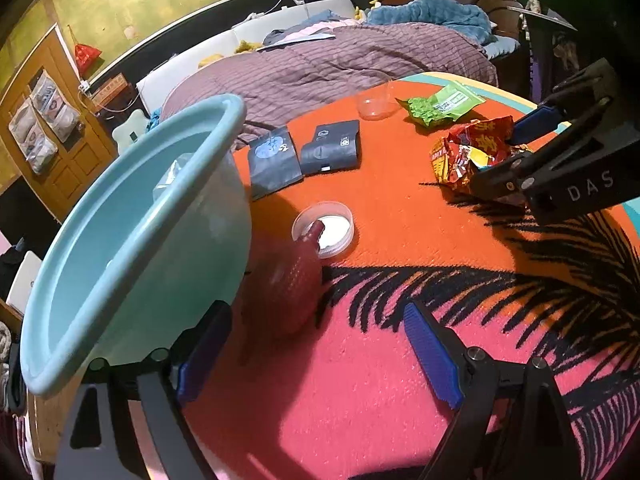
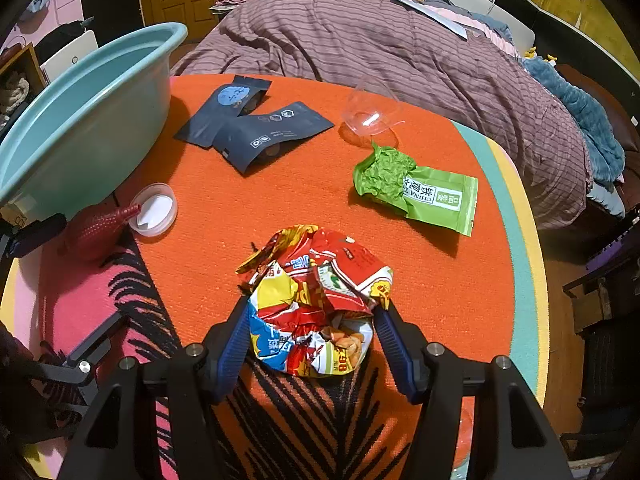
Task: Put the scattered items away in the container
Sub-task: 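Lift the chip bag with the right tool while the left tool reaches the red bulb, then close the left gripper on the red rubber bulb while the right tool holds the chip bag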
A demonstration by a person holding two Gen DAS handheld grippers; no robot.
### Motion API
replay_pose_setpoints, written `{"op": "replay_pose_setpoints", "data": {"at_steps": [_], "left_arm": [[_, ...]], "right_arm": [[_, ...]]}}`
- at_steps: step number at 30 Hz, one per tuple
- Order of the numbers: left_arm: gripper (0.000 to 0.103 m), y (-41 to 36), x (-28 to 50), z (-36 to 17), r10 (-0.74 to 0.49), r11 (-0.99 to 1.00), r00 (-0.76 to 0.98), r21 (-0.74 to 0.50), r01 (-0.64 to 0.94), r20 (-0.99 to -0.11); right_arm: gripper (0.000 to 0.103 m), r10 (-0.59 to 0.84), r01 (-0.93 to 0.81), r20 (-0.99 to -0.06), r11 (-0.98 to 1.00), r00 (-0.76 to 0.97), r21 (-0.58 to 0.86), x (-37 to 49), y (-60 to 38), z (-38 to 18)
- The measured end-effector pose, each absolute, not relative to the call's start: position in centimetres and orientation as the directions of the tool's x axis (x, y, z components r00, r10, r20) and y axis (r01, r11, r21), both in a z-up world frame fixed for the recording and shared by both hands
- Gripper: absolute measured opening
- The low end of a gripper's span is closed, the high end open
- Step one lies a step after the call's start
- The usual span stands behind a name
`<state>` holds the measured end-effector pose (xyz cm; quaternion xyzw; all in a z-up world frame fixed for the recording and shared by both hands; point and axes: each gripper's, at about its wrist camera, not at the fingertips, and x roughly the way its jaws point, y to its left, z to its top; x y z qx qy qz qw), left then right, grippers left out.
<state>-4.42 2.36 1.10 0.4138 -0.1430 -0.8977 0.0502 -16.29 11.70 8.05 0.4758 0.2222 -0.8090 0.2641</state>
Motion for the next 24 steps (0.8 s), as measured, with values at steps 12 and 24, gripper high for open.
{"op": "replay_pose_setpoints", "data": {"at_steps": [12, 24], "left_arm": [[0.078, 2.5, -4.8, 1.1, -0.167, -0.959, -0.658, 0.275, -0.064, -0.734], [0.048, 2.6, -4.9, 1.2, -0.076, -0.975, -0.632, 0.189, -0.113, -0.771]], "right_arm": [[0.064, -0.243, 0.648, -0.882, -0.756, -0.405, -0.089, -15.8, 11.3, 8.3], [0.064, -0.273, 0.666, -0.874, -0.742, -0.403, -0.075, -14.6, 11.3, 9.0]]}}
